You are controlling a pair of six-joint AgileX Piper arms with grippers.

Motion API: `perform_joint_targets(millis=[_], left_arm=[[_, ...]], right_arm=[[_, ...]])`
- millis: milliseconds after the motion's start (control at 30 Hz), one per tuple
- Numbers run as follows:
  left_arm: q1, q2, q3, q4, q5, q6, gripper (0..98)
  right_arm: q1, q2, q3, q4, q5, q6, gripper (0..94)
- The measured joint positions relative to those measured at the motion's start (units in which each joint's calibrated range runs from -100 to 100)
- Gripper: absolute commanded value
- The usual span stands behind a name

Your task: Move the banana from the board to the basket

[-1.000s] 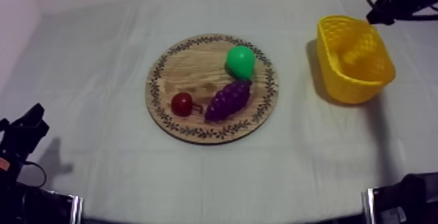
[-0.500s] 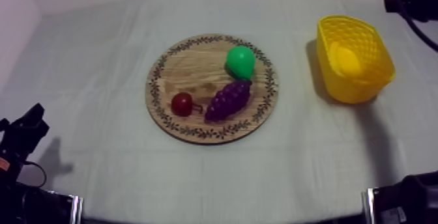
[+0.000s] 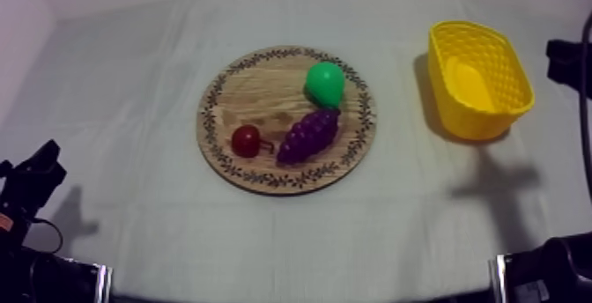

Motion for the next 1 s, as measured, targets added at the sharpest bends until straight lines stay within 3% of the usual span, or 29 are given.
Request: perform_joint_targets(millis=[400, 700, 1000], left_arm=[[0.0, 0.0, 0.0, 0.0, 0.0, 0.0, 0.1], [0.0, 0.0, 0.0, 0.0, 0.0, 0.0, 0.1], [0.0, 0.0, 0.0, 0.0, 0.0, 0.0, 0.1]], right_arm=[[-0.83, -20.91, 17.61, 2.82, 5.34, -1.97, 0.7], [-0.04, -30.76, 26.25, 4.06, 6.05, -2.49, 0.7], [-0.1, -33.35, 29.39, 8.13, 5.01, -6.45, 0.7]])
